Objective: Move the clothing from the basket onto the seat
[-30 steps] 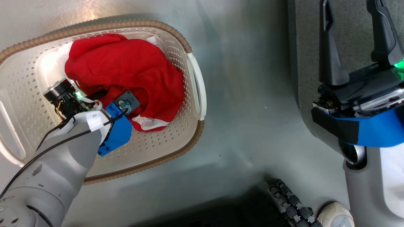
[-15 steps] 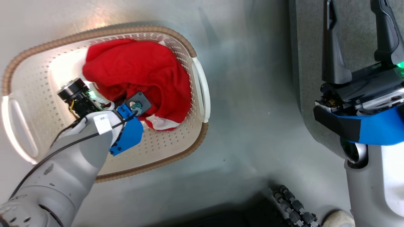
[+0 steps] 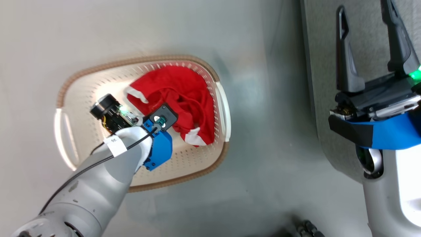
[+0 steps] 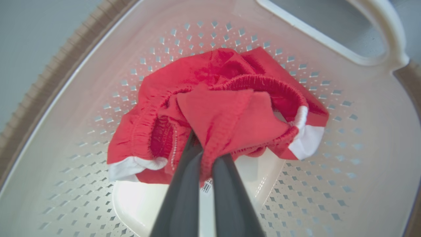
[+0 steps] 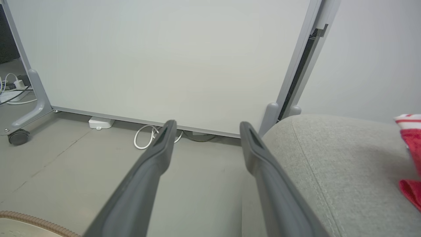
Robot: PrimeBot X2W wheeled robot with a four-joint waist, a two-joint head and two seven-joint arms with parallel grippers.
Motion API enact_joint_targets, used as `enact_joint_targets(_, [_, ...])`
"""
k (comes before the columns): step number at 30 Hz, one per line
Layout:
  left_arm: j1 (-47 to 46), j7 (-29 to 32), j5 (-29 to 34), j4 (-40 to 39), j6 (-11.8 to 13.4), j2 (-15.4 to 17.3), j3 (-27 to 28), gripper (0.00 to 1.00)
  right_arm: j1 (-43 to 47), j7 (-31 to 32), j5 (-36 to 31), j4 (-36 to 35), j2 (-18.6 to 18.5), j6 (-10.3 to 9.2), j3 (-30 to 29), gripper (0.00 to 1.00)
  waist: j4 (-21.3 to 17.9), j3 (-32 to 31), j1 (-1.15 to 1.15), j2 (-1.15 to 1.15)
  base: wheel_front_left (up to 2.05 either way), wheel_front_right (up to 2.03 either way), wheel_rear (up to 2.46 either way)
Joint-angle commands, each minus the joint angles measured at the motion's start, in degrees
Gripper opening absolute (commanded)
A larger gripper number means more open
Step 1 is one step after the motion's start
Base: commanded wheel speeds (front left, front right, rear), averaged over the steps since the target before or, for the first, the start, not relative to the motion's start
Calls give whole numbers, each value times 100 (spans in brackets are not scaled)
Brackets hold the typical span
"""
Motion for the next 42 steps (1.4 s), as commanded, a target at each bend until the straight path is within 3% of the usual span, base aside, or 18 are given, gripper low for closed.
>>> enact_joint_targets(1, [54,-85,-56,-41,-6,-44,61,0,132,-5,-35,48,-39,2,-39,100,189,-375,0,0,0,0,0])
enact_joint_targets(8, [307,-208,-298,-367,55,-122,341,0,414,-5,-3,244,-111,2,-111,100,434,-1176,0,0,0,0,0])
enact_joint_targets(20, [934,-209,-258,-1710,281,272,1251,0,977,-4,48,521,-80,2,-224,100,664,-2389,0,0,0,0,0])
enact_joint_targets(32, [1519,-210,87,-2959,383,509,2468,0,1625,-4,109,740,57,2,-346,100,774,-3523,0,0,0,0,0])
enact_joint_targets(42, [1778,-209,592,-4197,409,599,3228,0,2057,-4,124,782,149,3,-442,100,819,-4055,0,0,0,0,0])
